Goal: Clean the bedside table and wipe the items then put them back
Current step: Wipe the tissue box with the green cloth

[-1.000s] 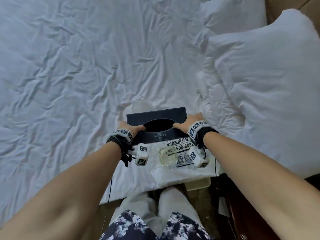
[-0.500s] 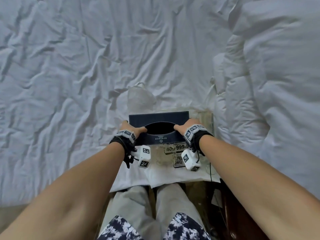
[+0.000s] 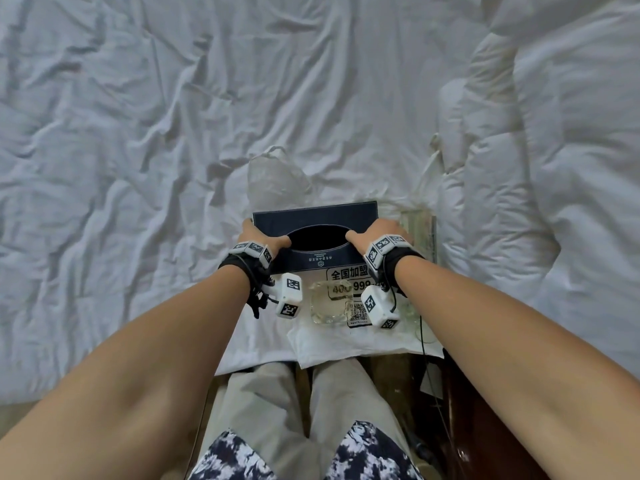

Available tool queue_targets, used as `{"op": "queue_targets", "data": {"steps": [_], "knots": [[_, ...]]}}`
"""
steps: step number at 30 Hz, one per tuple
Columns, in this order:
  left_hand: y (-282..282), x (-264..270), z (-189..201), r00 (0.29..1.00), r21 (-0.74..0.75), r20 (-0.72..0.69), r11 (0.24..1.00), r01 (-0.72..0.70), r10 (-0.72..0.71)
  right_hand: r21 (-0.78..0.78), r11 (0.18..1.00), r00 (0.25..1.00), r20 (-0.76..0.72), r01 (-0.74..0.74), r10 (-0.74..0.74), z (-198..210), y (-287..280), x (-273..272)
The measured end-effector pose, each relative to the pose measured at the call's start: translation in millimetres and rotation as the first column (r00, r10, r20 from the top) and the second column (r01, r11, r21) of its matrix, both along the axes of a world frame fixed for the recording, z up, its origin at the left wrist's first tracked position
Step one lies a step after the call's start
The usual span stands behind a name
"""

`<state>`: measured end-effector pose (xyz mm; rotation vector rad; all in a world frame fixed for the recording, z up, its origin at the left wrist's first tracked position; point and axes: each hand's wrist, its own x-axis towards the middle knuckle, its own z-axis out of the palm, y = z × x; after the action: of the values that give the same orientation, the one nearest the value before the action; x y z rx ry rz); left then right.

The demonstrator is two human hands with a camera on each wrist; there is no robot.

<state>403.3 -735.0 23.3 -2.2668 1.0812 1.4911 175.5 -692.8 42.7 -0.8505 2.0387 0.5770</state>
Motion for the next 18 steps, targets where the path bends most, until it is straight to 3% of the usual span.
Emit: {"op": "queue_targets", "data": {"steps": [7, 11, 15, 18], "knots": [[-7.3, -13.5, 28.4, 0.981, 0.1, 0.144, 0.988, 0.116, -0.13, 0.008, 0.999, 0.999, 0.009, -0.038, 0.038, 19.2, 5.9, -0.4], [-14.0, -23.2, 60.6, 0.943, 0.03, 0.213, 0.967, 0.255, -0.255, -0.042, 0.999, 0.998, 0.061, -0.028, 0.03, 52.2, 9.1, -5.0], [-23.6, -41.4, 82.0, 0.917, -0.109, 0.053, 0.911, 0.399, -0.395, -0.191, 0.981, 0.997, 0.07, -0.021, 0.035, 96.3, 13.3, -9.1], [-28.7, -68.0, 98.9, 0.847, -0.191, -0.013, 0.833, 0.519, -0.531, -0.265, 0.964, 1.0, -0.005, -0.023, 0.023, 119.5, 20.3, -19.5]]}}
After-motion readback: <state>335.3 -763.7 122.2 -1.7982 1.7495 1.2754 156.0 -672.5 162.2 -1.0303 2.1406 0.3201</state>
